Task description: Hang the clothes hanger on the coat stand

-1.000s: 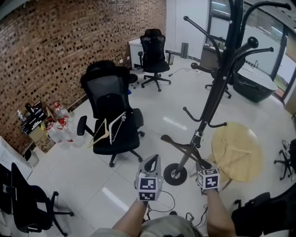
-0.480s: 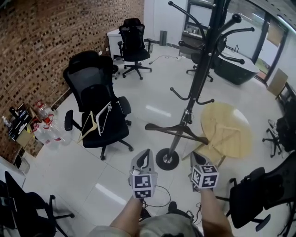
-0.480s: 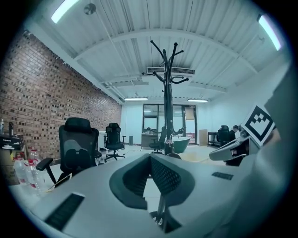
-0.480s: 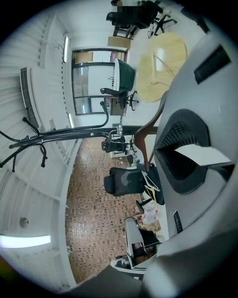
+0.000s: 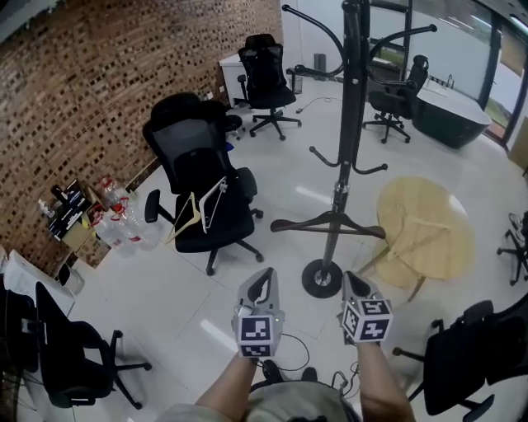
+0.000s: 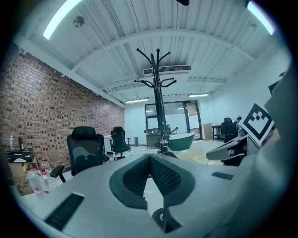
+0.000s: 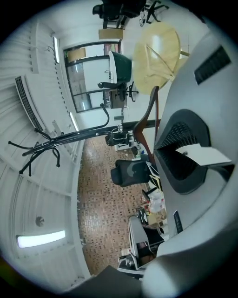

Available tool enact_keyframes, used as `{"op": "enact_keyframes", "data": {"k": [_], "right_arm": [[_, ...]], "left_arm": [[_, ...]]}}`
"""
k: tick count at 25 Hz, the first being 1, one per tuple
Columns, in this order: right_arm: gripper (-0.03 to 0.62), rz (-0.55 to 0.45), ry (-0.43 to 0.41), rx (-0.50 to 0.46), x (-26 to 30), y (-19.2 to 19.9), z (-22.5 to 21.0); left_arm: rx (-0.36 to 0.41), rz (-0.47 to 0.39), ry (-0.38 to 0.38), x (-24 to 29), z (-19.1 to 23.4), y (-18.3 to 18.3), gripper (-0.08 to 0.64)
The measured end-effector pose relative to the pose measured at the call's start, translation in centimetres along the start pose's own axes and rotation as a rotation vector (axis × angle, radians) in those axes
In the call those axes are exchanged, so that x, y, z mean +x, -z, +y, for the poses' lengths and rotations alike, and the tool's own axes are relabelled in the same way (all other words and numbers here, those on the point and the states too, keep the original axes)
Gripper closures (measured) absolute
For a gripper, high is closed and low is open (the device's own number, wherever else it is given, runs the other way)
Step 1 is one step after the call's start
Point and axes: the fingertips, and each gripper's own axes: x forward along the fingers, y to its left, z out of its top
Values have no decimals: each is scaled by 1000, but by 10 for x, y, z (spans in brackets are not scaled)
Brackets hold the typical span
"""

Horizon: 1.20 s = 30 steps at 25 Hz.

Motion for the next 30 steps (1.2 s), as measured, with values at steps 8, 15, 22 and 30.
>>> {"op": "enact_keyframes", "data": {"k": [8,15,22,30], "right_arm": [[588,32,-88,-13,-25,35,17],[588,35,-52,36,-34,38,37],[588,29,4,34,-35,46,58],[588,-9,46,-1,-43,38,70]], "left_arm": [[-17,53,-86,-43,-15,36,545],[-24,25,-41,-63,0,29,545],[-23,31,20,-69,13,41,545],[-43,31,45,-68,25,43,545]]}}
